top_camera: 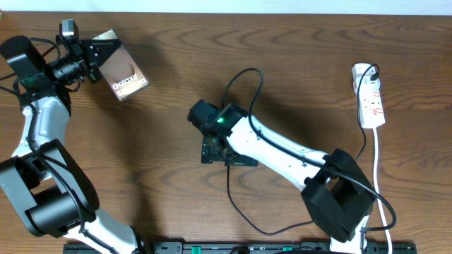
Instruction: Plug charger to phone and switch on socket
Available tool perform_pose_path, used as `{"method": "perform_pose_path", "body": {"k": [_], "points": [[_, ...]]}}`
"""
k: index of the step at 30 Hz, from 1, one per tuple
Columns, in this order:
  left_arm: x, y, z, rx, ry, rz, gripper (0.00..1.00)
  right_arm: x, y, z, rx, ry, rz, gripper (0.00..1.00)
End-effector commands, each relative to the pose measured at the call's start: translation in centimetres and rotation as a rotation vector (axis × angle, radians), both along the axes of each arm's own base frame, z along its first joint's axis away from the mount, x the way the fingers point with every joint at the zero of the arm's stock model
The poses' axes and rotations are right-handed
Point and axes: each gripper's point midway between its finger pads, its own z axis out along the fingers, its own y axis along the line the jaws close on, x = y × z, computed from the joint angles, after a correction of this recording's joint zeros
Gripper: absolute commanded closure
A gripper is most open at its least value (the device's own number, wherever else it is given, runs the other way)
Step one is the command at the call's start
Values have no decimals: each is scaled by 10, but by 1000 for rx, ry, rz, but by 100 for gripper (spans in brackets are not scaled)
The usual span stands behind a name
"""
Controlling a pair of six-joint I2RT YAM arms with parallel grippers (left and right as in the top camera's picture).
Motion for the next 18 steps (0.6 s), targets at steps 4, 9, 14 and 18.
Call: {"method": "perform_pose_path", "body": {"k": [4,9,14,18], "points": [[-7,-4,19,18,-56,-35,93,4,-6,-8,-56,-80,-12,3],[-7,-4,19,18,-56,-35,93,2,-10,-19,-62,-78,-11,5],[-7,-4,19,18,-56,-35,92,-3,-10,-35,-40,-68,-11,5],[-7,-4,19,18,-56,-35,92,-3,-6,-36,-21,-65,-11,5]]}}
